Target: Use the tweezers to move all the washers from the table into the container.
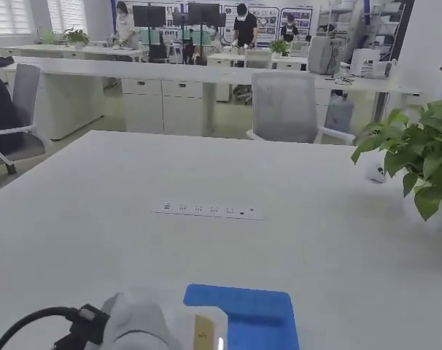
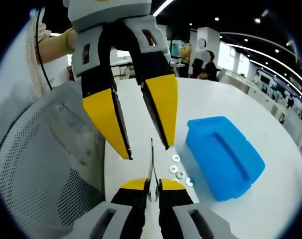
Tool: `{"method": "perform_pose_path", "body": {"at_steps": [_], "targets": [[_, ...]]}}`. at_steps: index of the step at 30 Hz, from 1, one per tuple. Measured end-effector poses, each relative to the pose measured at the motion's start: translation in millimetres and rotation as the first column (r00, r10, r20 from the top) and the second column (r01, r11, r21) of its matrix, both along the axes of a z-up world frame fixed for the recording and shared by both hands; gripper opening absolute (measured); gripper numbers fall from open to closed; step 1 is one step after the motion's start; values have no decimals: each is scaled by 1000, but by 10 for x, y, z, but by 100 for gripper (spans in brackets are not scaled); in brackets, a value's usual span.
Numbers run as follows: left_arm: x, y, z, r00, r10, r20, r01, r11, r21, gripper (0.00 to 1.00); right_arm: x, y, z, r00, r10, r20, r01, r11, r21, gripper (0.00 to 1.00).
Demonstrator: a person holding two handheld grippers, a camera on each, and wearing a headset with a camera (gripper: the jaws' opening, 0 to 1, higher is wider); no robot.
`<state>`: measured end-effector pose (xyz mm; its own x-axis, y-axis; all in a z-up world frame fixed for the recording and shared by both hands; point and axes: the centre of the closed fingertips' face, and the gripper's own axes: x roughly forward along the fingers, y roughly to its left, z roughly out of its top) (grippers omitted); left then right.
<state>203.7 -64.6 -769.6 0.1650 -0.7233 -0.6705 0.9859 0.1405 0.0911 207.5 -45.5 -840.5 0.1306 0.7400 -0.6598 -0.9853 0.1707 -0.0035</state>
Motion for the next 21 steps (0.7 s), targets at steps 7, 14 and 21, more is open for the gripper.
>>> {"method": "perform_pose_path", "body": {"at_steps": [7,14,21], "targets": [[-10,6,-21,1000,-9,-22,8,999,-39,11,8,-1,5,999,-20,-26,21,999,31,5],[23,-67,-22,999,-27,-25,25,998,-54,0,-8,-6,12,1000,-16,-19,17,999,44,5],[-38,-90,-21,998,-58,16,58,998,-14,0,-29,5,44,997,-44,-64,49,996,77,10]]}}
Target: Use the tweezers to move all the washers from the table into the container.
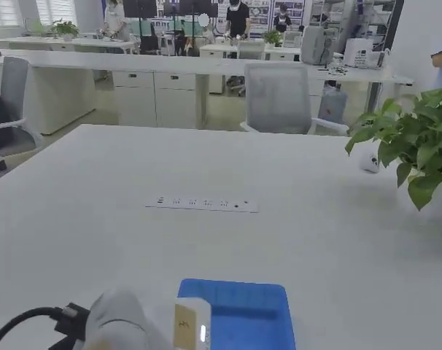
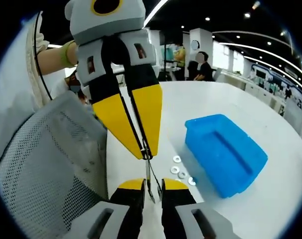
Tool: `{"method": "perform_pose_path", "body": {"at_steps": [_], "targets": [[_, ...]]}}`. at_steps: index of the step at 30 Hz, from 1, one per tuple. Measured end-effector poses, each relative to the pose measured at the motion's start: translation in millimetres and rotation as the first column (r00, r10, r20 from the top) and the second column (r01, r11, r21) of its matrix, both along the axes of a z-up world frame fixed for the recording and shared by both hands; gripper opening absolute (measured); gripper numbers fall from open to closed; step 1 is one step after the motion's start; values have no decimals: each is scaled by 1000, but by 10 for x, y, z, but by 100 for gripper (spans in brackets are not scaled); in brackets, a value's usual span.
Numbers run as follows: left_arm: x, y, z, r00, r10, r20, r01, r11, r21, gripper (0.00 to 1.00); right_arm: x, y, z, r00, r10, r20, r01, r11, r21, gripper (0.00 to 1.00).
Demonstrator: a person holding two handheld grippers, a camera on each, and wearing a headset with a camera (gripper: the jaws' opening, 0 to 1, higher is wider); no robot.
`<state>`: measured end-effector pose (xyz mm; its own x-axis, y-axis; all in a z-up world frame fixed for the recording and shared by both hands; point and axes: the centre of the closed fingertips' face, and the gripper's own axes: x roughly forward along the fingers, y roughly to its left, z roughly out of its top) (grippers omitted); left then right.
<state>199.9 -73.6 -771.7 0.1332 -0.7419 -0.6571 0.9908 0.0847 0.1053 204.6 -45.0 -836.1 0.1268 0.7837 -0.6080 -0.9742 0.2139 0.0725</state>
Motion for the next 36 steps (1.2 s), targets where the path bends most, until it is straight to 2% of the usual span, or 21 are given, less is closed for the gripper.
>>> {"method": "perform_pose_path", "body": {"at_steps": [3,5,7,10,14,22,30,34,36], "targets": [[-11,28,14,999,-16,33,15,1000,25,0,22,-4,35,1000,-4,20,4,1000,2,10],[-10,44,37,999,-16,38,15,999,32,0,59,-7,48,999,-4,38,3,1000,3,8],[16,69,49,997,-18,71,14,999,53,0,110,9,73,999,-11,37,10,1000,16,8],[61,100,54,996,-7,90,1,998,64,0,174,61,95,999,-12,46,11,1000,24,8],[120,161,37,996,5,91,-13,997,79,0,211,125,73,999,2,52,-3,1000,21,8],[232,242,-27,998,31,60,-38,994,107,0,268,175,5,999,12,31,-13,1000,23,8],[236,243,17,997,13,69,-22,992,128,0,308,193,26,1000,3,9,-4,999,47,8],[246,253,9,998,18,52,-25,991,131,0,300,206,8,1000,6,4,-6,999,46,8],[253,257,20,998,8,67,-18,989,144,0,290,216,14,1000,11,0,-11,999,51,8]]}}
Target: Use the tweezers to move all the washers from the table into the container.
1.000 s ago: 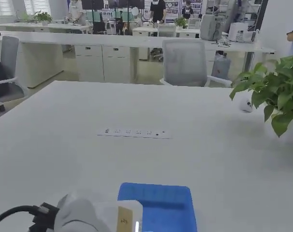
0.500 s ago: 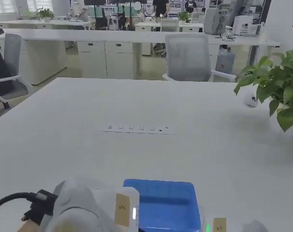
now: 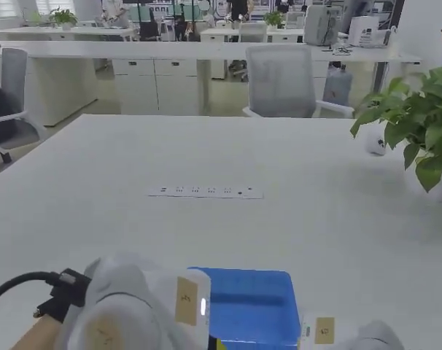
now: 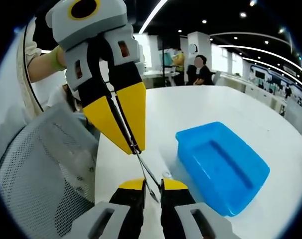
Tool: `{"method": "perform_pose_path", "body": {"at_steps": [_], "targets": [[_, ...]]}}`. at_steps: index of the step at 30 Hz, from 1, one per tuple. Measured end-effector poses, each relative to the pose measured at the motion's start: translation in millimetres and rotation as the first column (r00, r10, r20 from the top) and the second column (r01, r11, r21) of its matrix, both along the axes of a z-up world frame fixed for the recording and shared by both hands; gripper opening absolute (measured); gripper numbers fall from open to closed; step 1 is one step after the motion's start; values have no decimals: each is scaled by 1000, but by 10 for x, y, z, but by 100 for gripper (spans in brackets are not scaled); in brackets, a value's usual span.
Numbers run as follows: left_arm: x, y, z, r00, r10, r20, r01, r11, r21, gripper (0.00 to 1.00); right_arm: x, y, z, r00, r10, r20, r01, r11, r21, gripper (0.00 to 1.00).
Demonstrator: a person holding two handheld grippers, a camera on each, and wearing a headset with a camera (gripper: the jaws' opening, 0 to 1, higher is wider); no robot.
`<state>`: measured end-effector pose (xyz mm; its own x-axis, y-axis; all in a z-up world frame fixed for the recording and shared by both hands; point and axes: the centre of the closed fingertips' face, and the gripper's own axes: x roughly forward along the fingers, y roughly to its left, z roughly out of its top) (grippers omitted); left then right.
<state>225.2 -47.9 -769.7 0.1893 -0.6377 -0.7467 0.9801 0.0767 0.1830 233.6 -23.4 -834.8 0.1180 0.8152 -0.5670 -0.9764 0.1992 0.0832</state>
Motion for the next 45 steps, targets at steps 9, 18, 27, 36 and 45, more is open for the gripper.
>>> {"method": "perform_pose_path", "body": {"at_steps": [9,18,27,36,45], "targets": [[73,23,-16,997,28,-76,-28,1000,-2,0,19,10,-17,1000,-14,-25,13,1000,-6,9],[93,-36,-29,991,9,-133,-5,1000,25,0,-25,-11,32,996,77,51,-74,995,-67,13],[140,-7,-48,986,39,-164,-35,999,29,0,48,27,183,997,68,24,-68,997,-26,5],[112,4,-20,940,189,-286,-219,973,-78,31,75,-29,156,998,12,-57,-14,999,-30,3],[46,387,186,885,372,-279,-446,850,-281,31,113,-35,162,996,-46,-77,48,999,23,2]]}}
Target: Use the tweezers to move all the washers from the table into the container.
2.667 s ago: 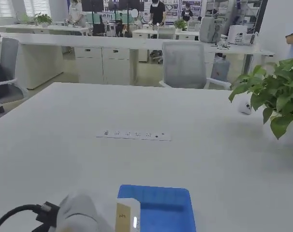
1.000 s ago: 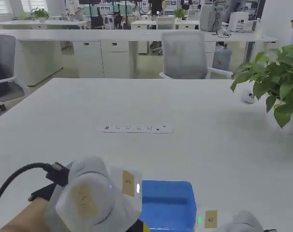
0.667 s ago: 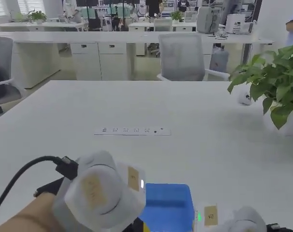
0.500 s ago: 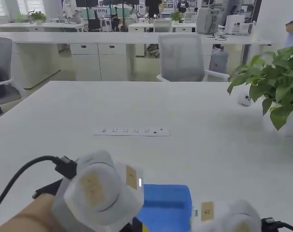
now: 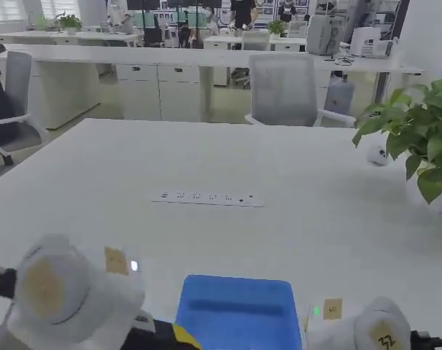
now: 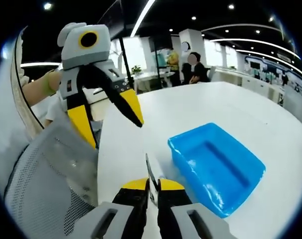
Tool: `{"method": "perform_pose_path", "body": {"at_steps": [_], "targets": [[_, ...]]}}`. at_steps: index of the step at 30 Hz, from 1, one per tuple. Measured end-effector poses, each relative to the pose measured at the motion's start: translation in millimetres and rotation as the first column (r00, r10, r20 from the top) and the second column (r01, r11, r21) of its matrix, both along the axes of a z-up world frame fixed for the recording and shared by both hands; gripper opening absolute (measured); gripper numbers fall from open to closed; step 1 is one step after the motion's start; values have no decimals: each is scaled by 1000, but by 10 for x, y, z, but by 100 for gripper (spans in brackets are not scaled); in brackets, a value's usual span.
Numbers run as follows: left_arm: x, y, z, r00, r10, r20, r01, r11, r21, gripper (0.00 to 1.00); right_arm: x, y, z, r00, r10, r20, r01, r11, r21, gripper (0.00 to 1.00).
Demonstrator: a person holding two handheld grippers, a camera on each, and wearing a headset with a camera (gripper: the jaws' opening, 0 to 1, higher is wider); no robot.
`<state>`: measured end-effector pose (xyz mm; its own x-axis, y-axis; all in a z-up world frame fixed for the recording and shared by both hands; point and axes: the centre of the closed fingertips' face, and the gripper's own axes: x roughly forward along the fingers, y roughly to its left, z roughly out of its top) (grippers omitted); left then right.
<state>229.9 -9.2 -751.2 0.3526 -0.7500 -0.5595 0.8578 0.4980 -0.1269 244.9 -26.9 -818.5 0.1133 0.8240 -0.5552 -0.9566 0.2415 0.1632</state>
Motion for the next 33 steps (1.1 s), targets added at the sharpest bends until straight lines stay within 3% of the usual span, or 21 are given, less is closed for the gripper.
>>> {"method": "perform_pose_path", "body": {"at_steps": [2,3,5,8,10,14,17,19,21,23,28,31,33], "targets": [[-39,98,39,994,105,6,-104,991,-86,35,-24,0,1,1000,6,8,-6,1000,-11,2],[-73,163,54,987,160,9,-157,979,-129,37,-18,-8,-2,999,11,33,-10,1000,-28,2],[-96,300,49,966,257,28,-249,955,-161,40,-37,-5,1,999,14,36,-12,999,-37,2],[-135,452,13,937,339,82,-325,934,-149,45,-23,-12,4,999,-5,44,6,999,-37,1],[-175,510,-14,922,374,97,-357,921,-154,50,-15,-22,5,999,-23,47,24,999,-35,1],[-206,593,-111,896,426,126,-409,902,-135,60,8,-56,16,997,-57,48,59,998,-35,1],[-223,637,-201,882,459,111,-448,887,-108,71,-2,-77,49,997,-72,30,72,997,-22,1],[-223,691,-234,866,479,144,-471,878,-85,80,-6,-94,89,997,-78,19,78,997,-9,1],[-219,710,-203,850,506,147,-492,862,-122,84,3,-113,113,996,-84,13,84,996,-6,1],[-184,716,-110,827,539,157,-509,838,-195,89,37,-139,161,995,-97,22,98,995,-2,1],[-135,778,26,798,584,150,-524,795,-307,94,159,-184,345,990,-141,33,139,990,35,1],[-121,778,78,791,588,168,-514,788,-338,97,252,-225,461,983,-177,39,174,983,65,1],[-117,777,89,787,586,194,-508,793,-337,99,324,-256,529,979,-199,38,195,977,89,1]]}}
